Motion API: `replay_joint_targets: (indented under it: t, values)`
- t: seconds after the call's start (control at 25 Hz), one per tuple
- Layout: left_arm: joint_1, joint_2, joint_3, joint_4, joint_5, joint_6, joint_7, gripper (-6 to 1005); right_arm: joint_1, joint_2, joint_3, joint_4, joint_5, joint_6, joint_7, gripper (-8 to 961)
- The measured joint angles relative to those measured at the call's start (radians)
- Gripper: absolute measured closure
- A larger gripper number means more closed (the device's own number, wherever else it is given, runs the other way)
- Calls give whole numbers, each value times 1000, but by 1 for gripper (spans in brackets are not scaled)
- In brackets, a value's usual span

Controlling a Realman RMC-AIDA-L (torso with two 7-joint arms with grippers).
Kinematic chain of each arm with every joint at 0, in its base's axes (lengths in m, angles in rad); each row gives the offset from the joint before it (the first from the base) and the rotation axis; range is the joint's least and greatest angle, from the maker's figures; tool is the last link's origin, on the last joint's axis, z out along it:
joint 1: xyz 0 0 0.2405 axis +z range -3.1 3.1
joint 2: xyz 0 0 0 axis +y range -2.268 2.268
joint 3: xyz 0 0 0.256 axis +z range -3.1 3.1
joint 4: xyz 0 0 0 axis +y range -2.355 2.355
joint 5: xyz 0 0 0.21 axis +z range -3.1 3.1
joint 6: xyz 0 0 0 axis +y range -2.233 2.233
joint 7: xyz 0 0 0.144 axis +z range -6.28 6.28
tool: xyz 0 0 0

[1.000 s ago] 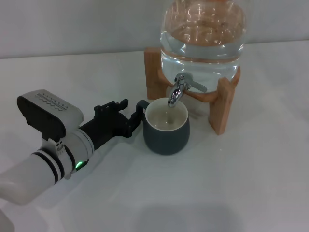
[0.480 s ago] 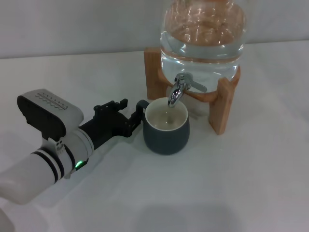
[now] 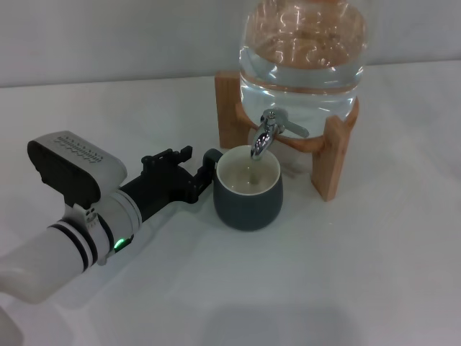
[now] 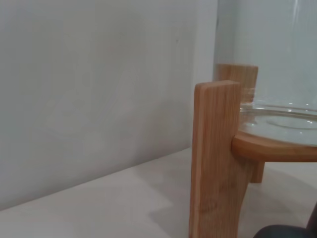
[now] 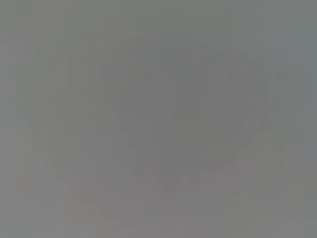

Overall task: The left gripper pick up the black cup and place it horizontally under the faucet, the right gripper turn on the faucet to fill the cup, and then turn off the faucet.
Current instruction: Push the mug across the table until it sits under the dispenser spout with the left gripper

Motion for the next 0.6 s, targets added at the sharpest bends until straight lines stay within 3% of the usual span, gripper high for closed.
replay_joint_targets:
  t: [0.6]
  values:
    - [5, -2, -2, -7, -3, -10, 0, 534, 0, -3, 0, 0, 0, -1, 0, 111]
